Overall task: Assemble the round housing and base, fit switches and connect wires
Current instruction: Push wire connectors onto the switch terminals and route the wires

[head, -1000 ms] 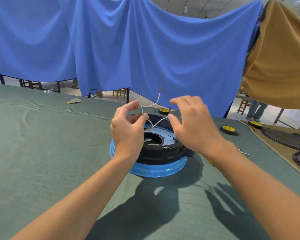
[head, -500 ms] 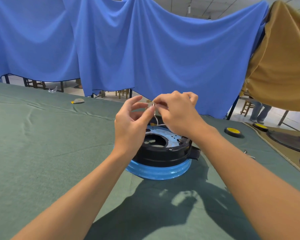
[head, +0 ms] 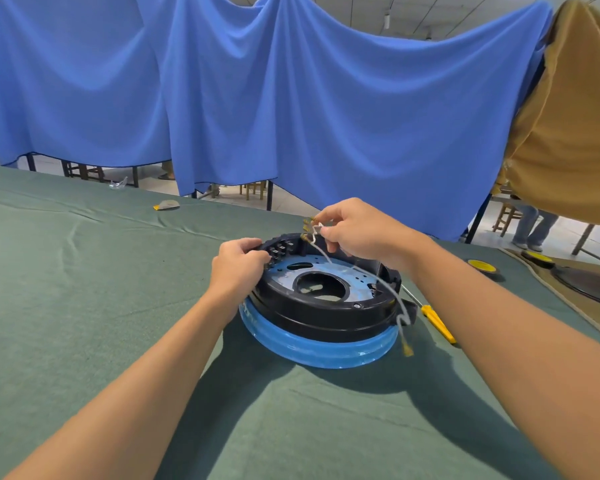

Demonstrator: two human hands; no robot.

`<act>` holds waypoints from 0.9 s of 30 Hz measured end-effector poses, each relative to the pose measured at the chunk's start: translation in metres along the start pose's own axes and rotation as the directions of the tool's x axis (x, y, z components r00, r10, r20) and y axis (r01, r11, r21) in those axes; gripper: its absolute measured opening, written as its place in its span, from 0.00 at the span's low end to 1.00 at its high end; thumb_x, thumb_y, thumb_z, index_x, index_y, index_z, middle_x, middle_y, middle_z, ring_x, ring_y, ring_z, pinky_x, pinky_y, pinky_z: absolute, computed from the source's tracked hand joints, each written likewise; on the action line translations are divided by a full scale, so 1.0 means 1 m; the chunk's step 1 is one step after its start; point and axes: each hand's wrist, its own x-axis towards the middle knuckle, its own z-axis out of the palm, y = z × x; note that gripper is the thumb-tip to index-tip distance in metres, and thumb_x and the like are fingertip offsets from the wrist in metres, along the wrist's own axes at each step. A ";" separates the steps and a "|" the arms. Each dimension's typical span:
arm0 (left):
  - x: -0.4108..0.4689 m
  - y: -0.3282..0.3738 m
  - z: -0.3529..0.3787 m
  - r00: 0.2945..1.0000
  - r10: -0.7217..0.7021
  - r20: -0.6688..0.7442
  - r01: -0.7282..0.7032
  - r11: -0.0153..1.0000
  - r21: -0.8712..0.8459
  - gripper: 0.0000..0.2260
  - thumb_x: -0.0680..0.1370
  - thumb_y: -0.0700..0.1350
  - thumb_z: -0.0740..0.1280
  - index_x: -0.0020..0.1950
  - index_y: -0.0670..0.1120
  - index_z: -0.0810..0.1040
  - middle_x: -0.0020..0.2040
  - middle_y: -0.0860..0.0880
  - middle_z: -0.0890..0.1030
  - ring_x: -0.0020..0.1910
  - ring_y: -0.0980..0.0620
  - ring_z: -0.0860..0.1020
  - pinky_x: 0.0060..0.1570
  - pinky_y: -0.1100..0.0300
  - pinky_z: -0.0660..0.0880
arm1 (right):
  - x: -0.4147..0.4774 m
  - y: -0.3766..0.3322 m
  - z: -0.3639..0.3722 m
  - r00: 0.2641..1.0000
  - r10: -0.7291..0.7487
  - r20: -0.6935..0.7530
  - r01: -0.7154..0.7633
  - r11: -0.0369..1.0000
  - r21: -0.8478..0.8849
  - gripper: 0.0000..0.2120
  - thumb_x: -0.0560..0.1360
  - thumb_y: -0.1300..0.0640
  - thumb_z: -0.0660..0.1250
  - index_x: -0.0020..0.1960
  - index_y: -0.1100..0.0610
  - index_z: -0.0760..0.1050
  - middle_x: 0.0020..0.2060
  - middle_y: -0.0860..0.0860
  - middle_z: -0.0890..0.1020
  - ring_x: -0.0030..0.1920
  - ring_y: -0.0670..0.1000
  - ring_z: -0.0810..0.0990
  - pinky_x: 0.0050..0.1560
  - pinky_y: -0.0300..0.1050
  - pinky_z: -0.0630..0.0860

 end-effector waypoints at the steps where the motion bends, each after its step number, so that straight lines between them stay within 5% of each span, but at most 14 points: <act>1: -0.001 0.002 -0.001 1.000 0.005 -0.012 -0.005 1.000 0.021 0.15 0.74 0.38 0.69 0.60 0.45 0.81 0.52 0.50 0.82 0.54 0.50 0.77 0.48 0.62 0.71 | 0.001 0.000 0.001 1.000 0.004 0.031 -0.005 1.000 0.024 0.11 0.81 0.60 0.58 0.57 0.55 0.77 0.35 0.50 0.79 0.34 0.48 0.71 0.41 0.45 0.69; 4: -0.005 0.010 -0.004 1.000 0.007 -0.004 -0.006 0.997 0.072 0.08 0.72 0.44 0.68 0.50 0.48 0.82 0.44 0.54 0.81 0.50 0.50 0.78 0.42 0.61 0.72 | 0.006 0.001 0.001 0.994 0.018 0.111 -0.021 0.999 0.024 0.11 0.81 0.62 0.58 0.55 0.54 0.78 0.32 0.49 0.77 0.31 0.48 0.68 0.39 0.44 0.68; 7: -0.010 0.018 -0.007 1.000 0.015 0.010 -0.016 0.988 0.157 0.16 0.68 0.54 0.64 0.45 0.44 0.81 0.40 0.51 0.82 0.42 0.49 0.78 0.48 0.51 0.77 | 0.010 0.004 0.002 0.975 0.048 0.216 -0.039 0.998 -0.048 0.11 0.81 0.61 0.58 0.52 0.54 0.79 0.31 0.49 0.75 0.31 0.49 0.67 0.37 0.42 0.66; 14: -0.012 0.018 -0.006 0.995 -0.013 -0.099 0.045 0.944 0.328 0.12 0.73 0.50 0.68 0.40 0.41 0.83 0.38 0.44 0.82 0.43 0.42 0.81 0.47 0.48 0.80 | 0.014 0.014 0.013 0.933 0.046 0.357 -0.068 0.996 0.049 0.15 0.82 0.57 0.59 0.51 0.65 0.80 0.27 0.48 0.72 0.31 0.48 0.66 0.42 0.45 0.67; 19: -0.013 0.019 -0.008 0.992 -0.028 -0.125 0.075 0.919 0.388 0.13 0.72 0.50 0.68 0.40 0.40 0.82 0.38 0.45 0.81 0.41 0.42 0.79 0.40 0.54 0.73 | 0.018 0.011 0.016 0.971 0.064 0.232 -0.091 0.990 0.110 0.14 0.81 0.55 0.62 0.45 0.63 0.80 0.29 0.50 0.73 0.32 0.49 0.67 0.43 0.45 0.67; 23: -0.016 0.022 -0.008 0.990 0.006 -0.144 0.060 0.890 0.452 0.13 0.73 0.50 0.68 0.42 0.40 0.82 0.37 0.46 0.79 0.36 0.47 0.76 0.34 0.57 0.68 | 0.012 0.007 0.039 0.966 0.088 0.242 -0.080 0.996 -0.039 0.12 0.80 0.56 0.62 0.45 0.60 0.81 0.32 0.50 0.78 0.34 0.49 0.71 0.36 0.42 0.67; 27: -0.016 0.024 -0.004 0.994 0.044 -0.099 0.000 0.913 0.408 0.14 0.74 0.48 0.70 0.43 0.36 0.81 0.39 0.42 0.81 0.37 0.46 0.77 0.35 0.57 0.72 | 0.007 0.010 0.056 0.970 0.099 0.223 -0.087 0.994 -0.062 0.09 0.80 0.59 0.62 0.48 0.60 0.81 0.35 0.49 0.80 0.36 0.46 0.75 0.35 0.39 0.69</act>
